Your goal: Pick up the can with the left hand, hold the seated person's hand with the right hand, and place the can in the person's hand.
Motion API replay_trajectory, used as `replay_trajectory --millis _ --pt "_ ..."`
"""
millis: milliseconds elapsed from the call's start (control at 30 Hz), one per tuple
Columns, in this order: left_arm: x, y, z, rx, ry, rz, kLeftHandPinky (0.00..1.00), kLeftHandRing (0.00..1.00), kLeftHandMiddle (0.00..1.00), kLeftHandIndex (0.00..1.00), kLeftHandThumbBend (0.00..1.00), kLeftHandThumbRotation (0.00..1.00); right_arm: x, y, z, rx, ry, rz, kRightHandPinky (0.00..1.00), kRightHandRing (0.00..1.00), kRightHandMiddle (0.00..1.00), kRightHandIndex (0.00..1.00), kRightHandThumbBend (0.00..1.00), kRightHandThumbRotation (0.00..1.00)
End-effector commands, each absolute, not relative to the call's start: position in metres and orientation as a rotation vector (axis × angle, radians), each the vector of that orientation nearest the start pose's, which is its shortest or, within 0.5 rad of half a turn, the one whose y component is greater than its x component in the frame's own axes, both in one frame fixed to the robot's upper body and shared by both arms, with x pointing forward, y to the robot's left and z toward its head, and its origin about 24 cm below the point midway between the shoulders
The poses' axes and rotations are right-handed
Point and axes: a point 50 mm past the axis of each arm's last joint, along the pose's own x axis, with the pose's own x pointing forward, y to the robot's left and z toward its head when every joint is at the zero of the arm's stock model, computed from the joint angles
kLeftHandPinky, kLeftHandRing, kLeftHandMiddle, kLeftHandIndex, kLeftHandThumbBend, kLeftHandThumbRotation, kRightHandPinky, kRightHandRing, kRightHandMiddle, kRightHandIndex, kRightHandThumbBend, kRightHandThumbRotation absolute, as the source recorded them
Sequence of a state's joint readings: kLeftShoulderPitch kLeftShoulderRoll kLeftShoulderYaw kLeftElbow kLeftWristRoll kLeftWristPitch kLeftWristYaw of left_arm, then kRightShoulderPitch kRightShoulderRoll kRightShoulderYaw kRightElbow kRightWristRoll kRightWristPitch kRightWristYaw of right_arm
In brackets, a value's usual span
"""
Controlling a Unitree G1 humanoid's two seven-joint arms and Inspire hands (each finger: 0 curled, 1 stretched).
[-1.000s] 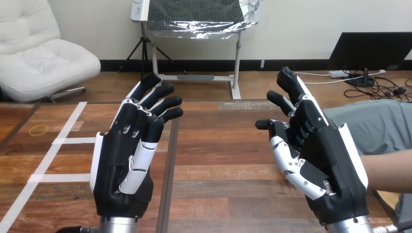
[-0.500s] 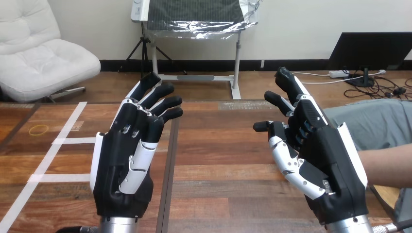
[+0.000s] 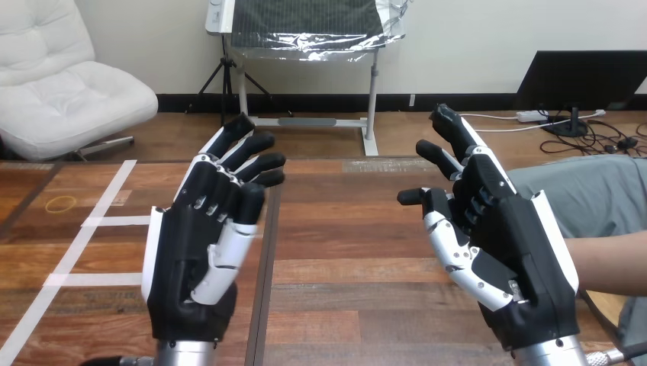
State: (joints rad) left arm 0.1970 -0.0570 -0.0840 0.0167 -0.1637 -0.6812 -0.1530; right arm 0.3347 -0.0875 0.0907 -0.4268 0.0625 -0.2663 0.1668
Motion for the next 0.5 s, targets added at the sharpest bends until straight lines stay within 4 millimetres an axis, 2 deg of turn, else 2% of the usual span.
replay_trajectory --millis 0,267,467 --pt "0.207 0.131 0.073 -0.135 -0.602 0.033 0.72 0.75 0.78 0.81 0.61 0.55 0.191 -0.148 0.106 -0.032 -0.423 0.197 0.66 0.91 0.97 0.93 0.11 0.09" --pt "0.209 0.14 0.08 0.015 -0.694 0.23 0.79 0.82 0.81 0.81 0.59 0.39 0.191 -0.149 0.105 -0.034 -0.421 0.198 0.66 0.91 0.97 0.92 0.12 0.09" --pt "0.211 0.147 0.085 0.108 -0.708 0.327 0.82 0.85 0.84 0.81 0.64 0.36 0.191 -0.15 0.105 -0.041 -0.417 0.192 0.66 0.91 0.96 0.92 0.14 0.09"
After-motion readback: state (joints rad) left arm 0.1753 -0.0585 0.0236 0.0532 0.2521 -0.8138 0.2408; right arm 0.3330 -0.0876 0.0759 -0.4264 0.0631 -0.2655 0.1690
